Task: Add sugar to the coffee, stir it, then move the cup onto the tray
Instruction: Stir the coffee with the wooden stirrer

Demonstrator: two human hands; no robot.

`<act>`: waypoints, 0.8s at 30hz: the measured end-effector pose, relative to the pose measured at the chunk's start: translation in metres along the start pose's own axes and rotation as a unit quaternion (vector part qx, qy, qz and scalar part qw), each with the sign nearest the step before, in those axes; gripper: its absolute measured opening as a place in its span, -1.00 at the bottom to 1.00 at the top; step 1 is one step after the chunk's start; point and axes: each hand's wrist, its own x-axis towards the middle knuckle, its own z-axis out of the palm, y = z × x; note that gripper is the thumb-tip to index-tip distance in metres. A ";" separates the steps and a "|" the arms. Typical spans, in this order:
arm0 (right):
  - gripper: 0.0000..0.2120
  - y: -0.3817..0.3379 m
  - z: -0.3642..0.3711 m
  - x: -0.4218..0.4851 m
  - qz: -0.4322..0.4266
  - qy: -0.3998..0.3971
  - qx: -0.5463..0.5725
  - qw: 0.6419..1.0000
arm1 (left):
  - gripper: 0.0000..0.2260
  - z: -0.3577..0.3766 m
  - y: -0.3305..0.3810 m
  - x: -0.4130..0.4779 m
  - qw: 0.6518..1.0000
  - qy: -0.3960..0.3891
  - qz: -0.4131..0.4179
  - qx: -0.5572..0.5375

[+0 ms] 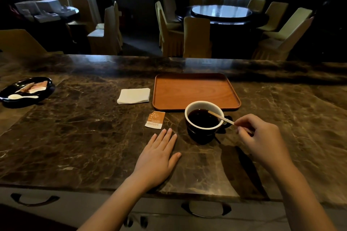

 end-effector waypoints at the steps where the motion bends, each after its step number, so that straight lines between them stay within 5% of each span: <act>1: -0.83 0.000 -0.001 0.000 0.010 -0.014 -0.015 1.000 | -0.47 0.000 0.000 0.000 1.000 0.002 0.000 -0.001; 14: -0.77 -0.005 -0.004 -0.002 0.010 -0.061 -0.068 0.996 | -0.52 -0.002 -0.001 0.000 0.995 0.052 0.005 -0.090; 21: -0.76 -0.050 0.014 0.002 -0.049 -0.016 0.022 0.998 | -0.78 -0.029 -0.029 -0.006 0.964 0.214 -0.090 -0.127; 24: -0.77 -0.081 0.034 0.008 -0.079 -0.026 0.060 0.995 | -0.74 -0.036 -0.059 -0.010 0.961 0.210 -0.160 -0.085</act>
